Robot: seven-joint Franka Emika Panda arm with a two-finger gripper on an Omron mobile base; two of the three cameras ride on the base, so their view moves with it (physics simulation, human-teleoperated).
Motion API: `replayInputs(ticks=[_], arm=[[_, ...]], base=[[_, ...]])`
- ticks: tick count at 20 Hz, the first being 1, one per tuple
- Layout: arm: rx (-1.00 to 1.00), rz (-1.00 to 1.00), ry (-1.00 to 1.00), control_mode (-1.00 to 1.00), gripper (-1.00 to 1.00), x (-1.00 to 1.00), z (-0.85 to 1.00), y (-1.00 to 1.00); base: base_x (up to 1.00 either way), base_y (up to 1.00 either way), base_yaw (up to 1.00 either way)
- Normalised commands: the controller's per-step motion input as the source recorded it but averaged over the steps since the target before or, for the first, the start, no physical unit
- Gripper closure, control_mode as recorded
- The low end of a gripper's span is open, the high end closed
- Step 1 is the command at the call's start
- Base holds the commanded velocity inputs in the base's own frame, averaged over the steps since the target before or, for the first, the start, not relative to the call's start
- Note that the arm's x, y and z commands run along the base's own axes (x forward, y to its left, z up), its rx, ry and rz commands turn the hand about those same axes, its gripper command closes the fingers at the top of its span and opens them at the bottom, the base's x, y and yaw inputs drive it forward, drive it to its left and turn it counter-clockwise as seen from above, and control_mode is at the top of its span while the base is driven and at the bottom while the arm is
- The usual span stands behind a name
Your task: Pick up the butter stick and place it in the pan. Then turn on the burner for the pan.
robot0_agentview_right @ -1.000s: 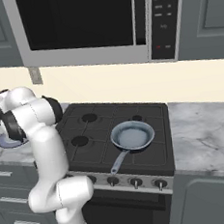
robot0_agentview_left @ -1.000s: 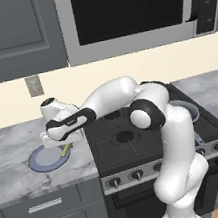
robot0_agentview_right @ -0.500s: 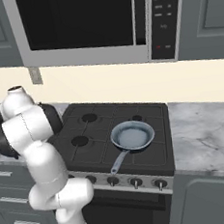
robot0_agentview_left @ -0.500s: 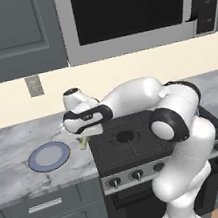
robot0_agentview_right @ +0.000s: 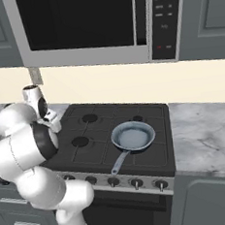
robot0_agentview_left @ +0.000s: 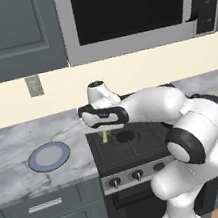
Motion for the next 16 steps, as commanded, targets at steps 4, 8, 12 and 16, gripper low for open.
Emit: replayInputs(ticks=[4, 8, 12, 16], arm=[[0.00, 0.00, 0.00, -1.00, 1.00, -0.07, 0.31, -0.75], [0.01, 0.00, 0.01, -1.00, 1.00, -0.02, 0.29, -0.76], [0.01, 0.00, 0.01, -1.00, 1.00, 0.00, 0.20, -0.80], [0.00, 0.00, 0.00, -1.00, 1.00, 0.00, 0.04, -0.83]], base=[[0.00, 0.00, 0.00], [0.00, 0.00, 0.00], [0.00, 0.00, 0.00], [0.00, 0.00, 0.00]])
